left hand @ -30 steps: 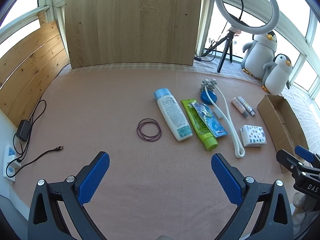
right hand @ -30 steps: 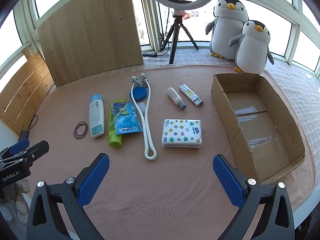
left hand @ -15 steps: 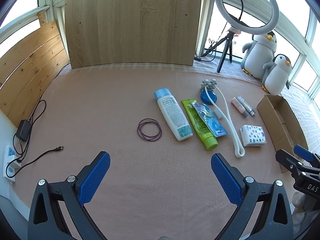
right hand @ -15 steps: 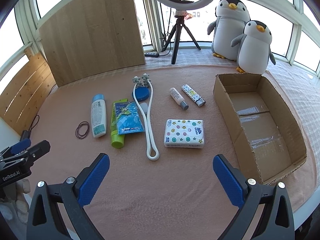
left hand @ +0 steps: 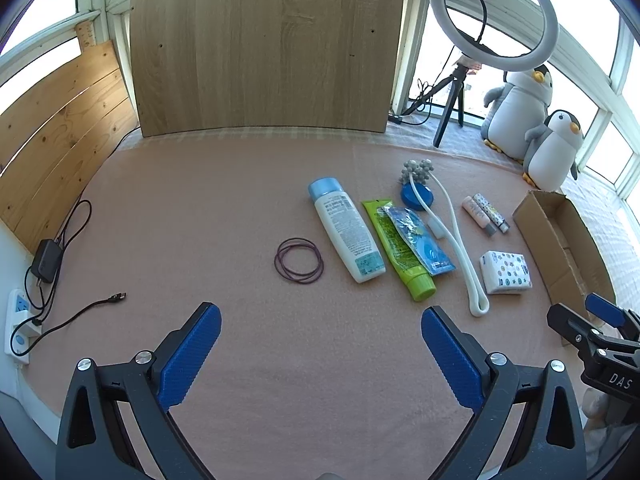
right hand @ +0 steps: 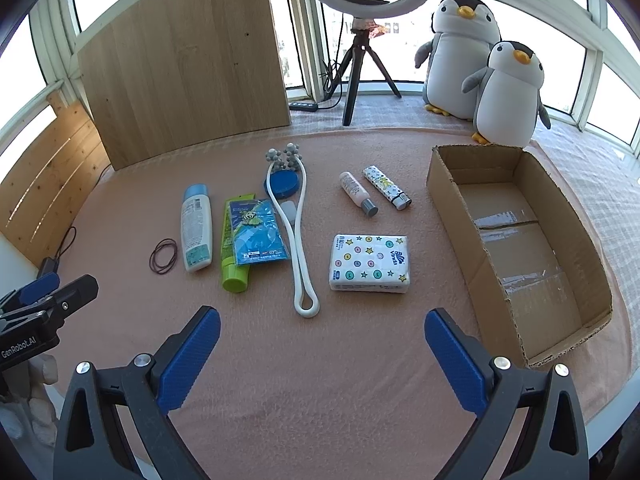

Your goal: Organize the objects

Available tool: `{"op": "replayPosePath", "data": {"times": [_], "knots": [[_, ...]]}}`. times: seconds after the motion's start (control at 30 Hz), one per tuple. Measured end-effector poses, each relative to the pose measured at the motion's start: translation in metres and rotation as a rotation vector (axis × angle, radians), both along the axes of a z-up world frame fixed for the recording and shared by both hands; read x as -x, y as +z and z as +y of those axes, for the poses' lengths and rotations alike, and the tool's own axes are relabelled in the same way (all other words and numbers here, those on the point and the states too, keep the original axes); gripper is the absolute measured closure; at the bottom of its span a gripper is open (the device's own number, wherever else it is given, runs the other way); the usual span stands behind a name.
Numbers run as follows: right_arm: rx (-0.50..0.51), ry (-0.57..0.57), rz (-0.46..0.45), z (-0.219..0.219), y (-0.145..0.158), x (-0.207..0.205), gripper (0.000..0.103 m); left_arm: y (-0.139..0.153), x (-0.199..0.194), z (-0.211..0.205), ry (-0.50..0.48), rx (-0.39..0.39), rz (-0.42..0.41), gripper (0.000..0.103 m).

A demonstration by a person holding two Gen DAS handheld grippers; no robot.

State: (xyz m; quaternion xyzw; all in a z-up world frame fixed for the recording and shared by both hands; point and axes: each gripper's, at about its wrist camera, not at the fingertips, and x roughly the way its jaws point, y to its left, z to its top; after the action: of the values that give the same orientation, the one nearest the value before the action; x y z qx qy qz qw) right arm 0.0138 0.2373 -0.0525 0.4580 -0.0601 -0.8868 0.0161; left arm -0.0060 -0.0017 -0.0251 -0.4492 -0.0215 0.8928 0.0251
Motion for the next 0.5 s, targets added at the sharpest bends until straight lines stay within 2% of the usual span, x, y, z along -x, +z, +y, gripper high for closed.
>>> {"op": "replayPosePath", "data": {"times": [0.5], "knots": [[-0.007, -0.009, -0.003, 0.0002, -0.0022, -0.0004, 0.002, 0.0017, 0.0004, 0.0015, -0.008, 0.006, 0.007, 0.001]]}}
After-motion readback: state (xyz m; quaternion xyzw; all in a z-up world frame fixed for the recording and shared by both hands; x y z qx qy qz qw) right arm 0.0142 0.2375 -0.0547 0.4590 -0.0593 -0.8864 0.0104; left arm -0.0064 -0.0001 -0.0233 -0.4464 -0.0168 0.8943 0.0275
